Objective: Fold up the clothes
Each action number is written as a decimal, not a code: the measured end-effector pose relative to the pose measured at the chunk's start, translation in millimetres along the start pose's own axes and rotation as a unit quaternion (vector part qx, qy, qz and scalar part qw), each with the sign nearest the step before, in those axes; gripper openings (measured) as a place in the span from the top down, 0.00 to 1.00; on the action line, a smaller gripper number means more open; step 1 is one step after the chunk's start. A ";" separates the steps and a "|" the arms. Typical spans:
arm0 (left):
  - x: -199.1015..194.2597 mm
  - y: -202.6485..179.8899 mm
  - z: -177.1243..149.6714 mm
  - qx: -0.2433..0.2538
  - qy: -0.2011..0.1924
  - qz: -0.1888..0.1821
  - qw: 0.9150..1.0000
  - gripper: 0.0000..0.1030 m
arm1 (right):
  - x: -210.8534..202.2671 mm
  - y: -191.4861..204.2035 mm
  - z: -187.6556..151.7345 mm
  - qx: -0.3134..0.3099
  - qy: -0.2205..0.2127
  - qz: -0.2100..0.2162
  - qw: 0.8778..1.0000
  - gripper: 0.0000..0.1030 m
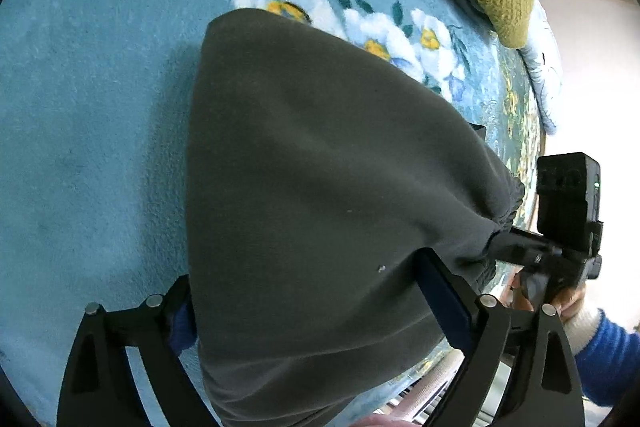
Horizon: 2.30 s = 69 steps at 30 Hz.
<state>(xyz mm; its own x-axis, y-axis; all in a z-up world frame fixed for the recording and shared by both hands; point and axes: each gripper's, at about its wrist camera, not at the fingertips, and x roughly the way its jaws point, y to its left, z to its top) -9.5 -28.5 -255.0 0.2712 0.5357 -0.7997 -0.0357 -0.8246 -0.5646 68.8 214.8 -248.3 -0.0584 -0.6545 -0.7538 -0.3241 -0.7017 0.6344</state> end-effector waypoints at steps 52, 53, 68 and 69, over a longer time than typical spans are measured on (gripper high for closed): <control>-229.4 -88.3 -157.8 0.041 -0.221 0.062 0.972 0.35 | -142.3 203.1 -126.5 -0.153 -0.109 0.033 0.982 0.29; -231.0 -84.4 -159.0 0.037 -0.222 0.059 0.972 0.35 | -141.6 206.6 -127.6 -0.157 -0.108 0.031 0.981 0.29; -316.5 58.3 -158.8 0.016 -0.250 0.009 0.968 0.35 | -62.9 330.9 -106.5 -0.199 -0.087 -0.017 0.976 0.29; -326.5 73.0 -156.3 0.013 -0.252 0.006 0.968 0.35 | -53.4 344.9 -103.2 -0.199 -0.086 -0.021 0.976 0.29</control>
<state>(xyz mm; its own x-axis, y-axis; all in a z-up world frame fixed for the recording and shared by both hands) 49.7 -292.0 -3.1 -0.2329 0.5523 -0.8004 -0.0626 -0.8299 -0.5544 57.6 -21.3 28.4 -0.2224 -0.5894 -0.7767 0.0614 -0.8035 0.5921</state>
